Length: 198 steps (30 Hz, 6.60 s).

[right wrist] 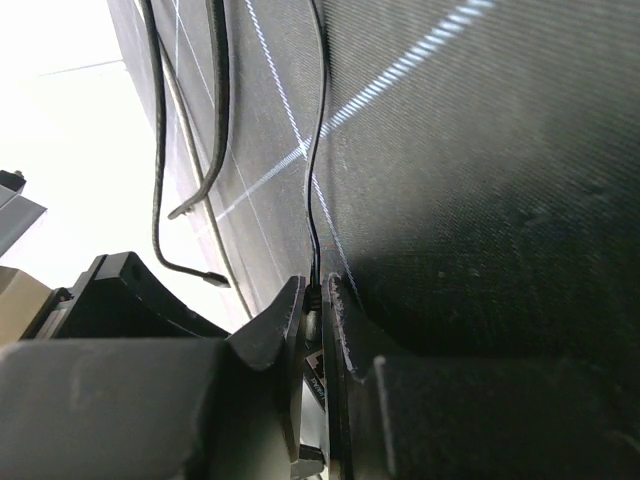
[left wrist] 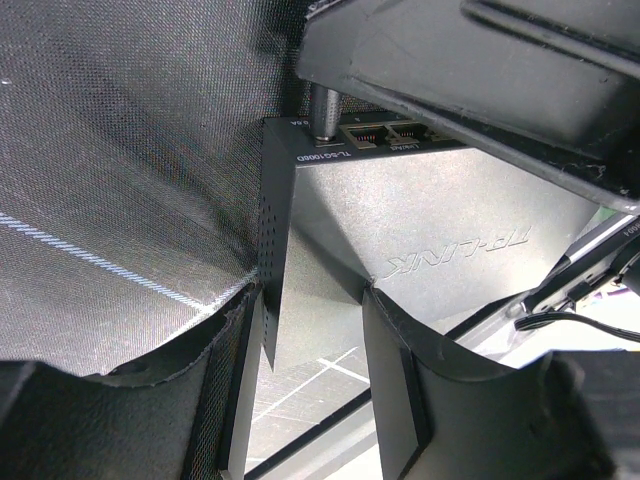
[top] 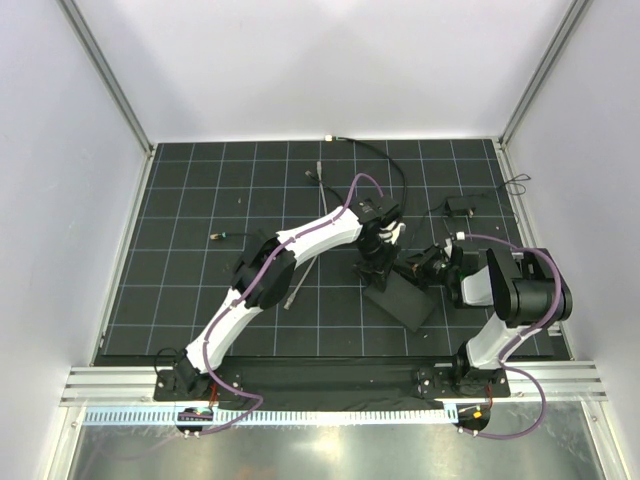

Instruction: Pull the plug from the switch port

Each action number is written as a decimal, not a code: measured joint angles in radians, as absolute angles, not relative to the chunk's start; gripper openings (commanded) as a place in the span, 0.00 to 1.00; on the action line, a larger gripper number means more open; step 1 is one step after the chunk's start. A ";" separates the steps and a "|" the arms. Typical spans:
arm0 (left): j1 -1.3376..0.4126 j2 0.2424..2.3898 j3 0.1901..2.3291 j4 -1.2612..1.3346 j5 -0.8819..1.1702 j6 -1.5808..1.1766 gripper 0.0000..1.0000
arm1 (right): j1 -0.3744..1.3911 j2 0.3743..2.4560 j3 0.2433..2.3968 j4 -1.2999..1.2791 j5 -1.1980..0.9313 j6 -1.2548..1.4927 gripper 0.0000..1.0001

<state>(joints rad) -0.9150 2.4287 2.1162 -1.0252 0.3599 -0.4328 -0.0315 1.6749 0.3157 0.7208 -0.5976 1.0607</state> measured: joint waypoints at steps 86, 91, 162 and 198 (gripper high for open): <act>-0.778 1.854 1.782 -1.117 0.087 -0.410 0.64 | -0.183 2.265 1.956 -0.712 0.271 0.065 0.52; -0.778 1.860 1.785 -1.120 0.112 -0.408 0.63 | -0.176 2.228 1.894 -0.729 0.260 0.064 1.00; -0.892 2.525 2.268 -1.060 0.310 -0.483 0.00 | 0.149 1.262 0.673 -0.680 -0.266 0.485 0.04; -0.753 1.924 1.347 -0.564 0.559 -1.012 0.00 | 0.011 1.652 0.873 -0.508 -0.424 0.337 0.31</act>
<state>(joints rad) -0.7528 1.9236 1.3472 -0.5640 0.5594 -1.0119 0.0113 1.6516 0.8734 -0.5083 -0.4244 0.3370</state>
